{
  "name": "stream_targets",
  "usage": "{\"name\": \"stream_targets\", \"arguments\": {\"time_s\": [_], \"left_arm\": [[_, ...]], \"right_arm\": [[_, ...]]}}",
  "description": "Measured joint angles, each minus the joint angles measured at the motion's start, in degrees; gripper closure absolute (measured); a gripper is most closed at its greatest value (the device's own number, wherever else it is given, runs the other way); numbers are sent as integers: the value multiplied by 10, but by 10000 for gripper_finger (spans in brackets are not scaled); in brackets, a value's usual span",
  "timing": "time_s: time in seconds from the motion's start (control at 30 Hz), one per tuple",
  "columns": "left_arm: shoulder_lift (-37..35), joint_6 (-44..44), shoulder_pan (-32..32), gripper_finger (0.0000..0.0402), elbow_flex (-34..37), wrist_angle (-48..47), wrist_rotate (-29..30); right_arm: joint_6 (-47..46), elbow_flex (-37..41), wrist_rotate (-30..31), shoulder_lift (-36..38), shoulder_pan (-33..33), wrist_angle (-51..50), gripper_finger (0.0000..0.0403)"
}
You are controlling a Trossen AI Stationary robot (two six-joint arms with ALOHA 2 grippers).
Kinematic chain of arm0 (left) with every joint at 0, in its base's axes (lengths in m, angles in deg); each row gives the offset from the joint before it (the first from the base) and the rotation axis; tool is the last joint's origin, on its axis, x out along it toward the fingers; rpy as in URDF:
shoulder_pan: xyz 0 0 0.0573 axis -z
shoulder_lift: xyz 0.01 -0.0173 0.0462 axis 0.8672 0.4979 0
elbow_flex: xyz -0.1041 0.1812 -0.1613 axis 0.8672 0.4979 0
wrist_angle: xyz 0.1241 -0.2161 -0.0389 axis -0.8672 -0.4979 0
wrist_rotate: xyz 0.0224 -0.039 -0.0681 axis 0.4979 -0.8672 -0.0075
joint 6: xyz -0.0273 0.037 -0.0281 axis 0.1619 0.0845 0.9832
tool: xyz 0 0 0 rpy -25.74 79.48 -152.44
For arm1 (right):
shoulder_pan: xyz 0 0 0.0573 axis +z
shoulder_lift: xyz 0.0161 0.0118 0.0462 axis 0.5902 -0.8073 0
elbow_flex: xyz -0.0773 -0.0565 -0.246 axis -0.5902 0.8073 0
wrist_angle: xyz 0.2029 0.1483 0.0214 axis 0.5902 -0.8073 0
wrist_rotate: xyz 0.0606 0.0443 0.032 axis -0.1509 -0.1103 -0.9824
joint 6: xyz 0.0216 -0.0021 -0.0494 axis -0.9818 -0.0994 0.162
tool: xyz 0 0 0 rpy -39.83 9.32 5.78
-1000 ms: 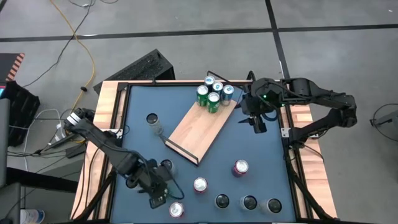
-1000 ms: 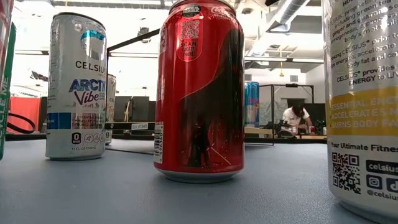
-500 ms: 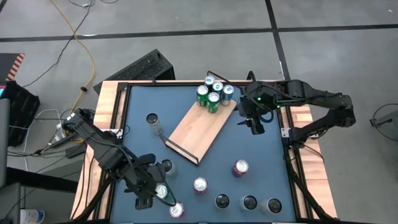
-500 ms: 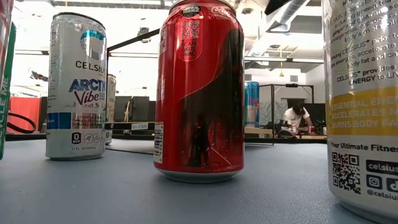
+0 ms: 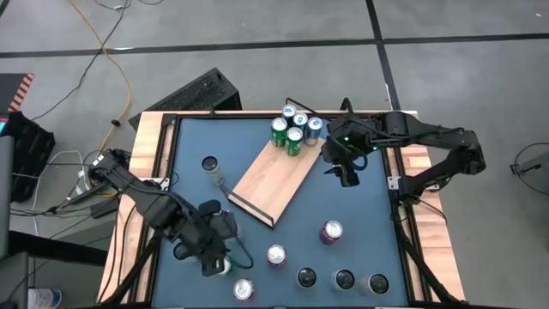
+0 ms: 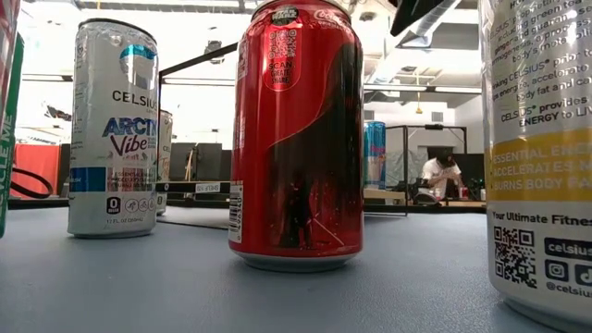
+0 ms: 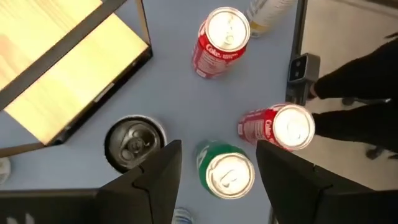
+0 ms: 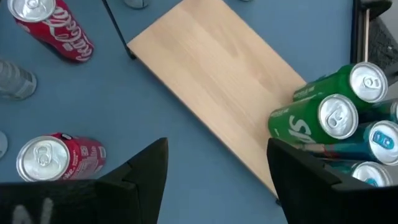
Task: Place canned beverage on shelf
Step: Put green soda can on the shelf aligned with the other green soda cans
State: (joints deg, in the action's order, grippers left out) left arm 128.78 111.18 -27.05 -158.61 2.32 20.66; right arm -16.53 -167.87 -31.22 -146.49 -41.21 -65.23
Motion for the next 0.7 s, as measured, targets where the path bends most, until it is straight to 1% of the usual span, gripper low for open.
{"name": "stream_targets", "arguments": {"time_s": [0.07,0.13,0.3,0.4,0.47,0.57,0.7], "left_arm": [[0,-3,-8,198,0,13,-16],[0,-7,-10,183,0,20,-20],[0,3,2,120,0,23,-43],[8,33,19,83,0,19,-40],[22,58,35,66,0,23,-23],[47,68,54,52,0,24,-9],[85,69,75,49,0,0,-7]], "right_arm": [[0,0,-1,-5,0,4,144],[0,0,-1,-9,-2,-1,144],[0,0,-1,-23,-5,-4,144],[0,0,-3,-30,-6,-3,144],[0,0,-3,-34,-6,-2,144],[0,0,-4,-37,-6,-2,144],[2,0,-4,-41,-6,1,144]]}}
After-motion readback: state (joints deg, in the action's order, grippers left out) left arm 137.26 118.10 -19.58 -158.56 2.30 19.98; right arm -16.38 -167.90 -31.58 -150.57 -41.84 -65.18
